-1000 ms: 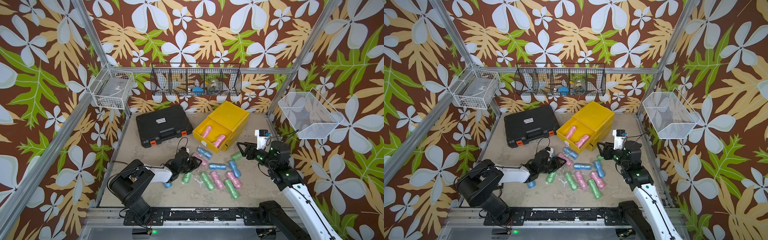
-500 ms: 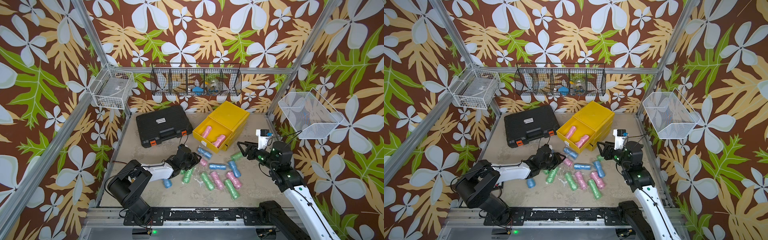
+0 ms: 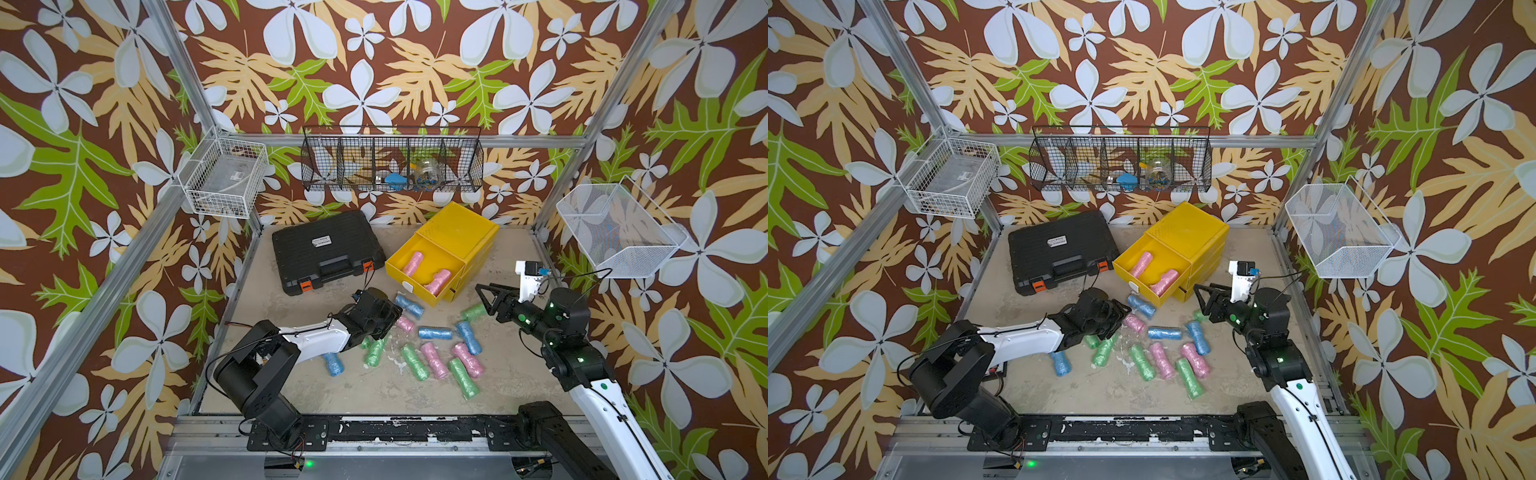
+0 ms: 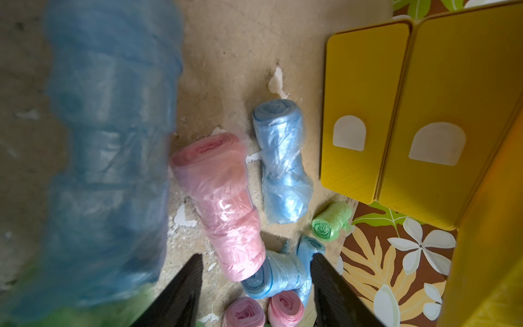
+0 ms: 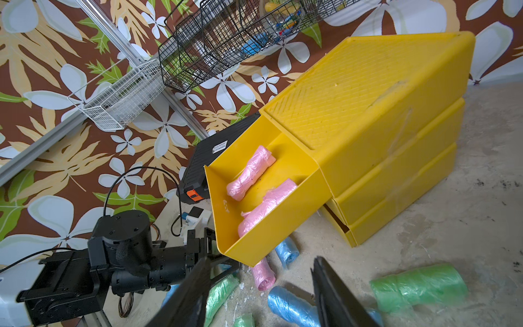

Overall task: Sort the rolls of trash bags by color and place them into the drawer
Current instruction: Pick up the roll of trash bags from the center of the board.

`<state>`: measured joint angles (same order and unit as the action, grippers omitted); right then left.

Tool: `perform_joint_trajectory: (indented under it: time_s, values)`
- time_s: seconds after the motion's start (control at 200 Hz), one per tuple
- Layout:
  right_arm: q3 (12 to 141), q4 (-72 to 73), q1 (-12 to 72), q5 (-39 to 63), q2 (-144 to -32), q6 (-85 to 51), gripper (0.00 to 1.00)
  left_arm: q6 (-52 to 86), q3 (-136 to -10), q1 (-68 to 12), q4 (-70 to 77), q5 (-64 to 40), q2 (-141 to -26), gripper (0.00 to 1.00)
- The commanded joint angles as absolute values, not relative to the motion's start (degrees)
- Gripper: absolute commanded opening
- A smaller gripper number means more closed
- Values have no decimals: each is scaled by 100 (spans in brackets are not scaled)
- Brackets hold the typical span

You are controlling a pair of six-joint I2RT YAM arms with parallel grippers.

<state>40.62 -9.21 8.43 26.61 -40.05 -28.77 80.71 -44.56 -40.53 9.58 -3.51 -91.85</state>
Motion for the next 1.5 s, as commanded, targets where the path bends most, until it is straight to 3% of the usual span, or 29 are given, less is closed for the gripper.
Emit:
perform_joint_trajectory:
  time_s: [0.0, 0.481, 0.621, 0.896, 1.257, 1.417, 1.497]
  values:
    - [4041, -703, 847, 2698, -3947, -3003, 59, 8366, -4773, -4103, 374, -208, -9390, 60]
    - [3936, -679, 853, 2732, -3701, -3118, 59, 8888, -5026, -4293, 73, 80, -10160, 53]
    - [3881, -629, 847, 2804, -3675, -3190, 59, 8960, -4922, -4293, 114, 337, -10160, 40]
    - [3867, -775, 850, 2802, -3632, -3096, 59, 8882, -4582, -4293, 608, 537, -9915, 0]
    - [4057, -1142, 848, 2650, -3796, -2875, 59, 8102, -3701, -4333, 993, 436, -8161, 0]
    - [4388, -1538, 852, 1655, -3988, -3032, 75, 7936, -3021, -4333, 1116, 437, -6999, 0]
    - [4706, -1953, 849, 1031, -4238, -3058, 77, 7589, -2957, -4319, 890, 468, -6502, 0]
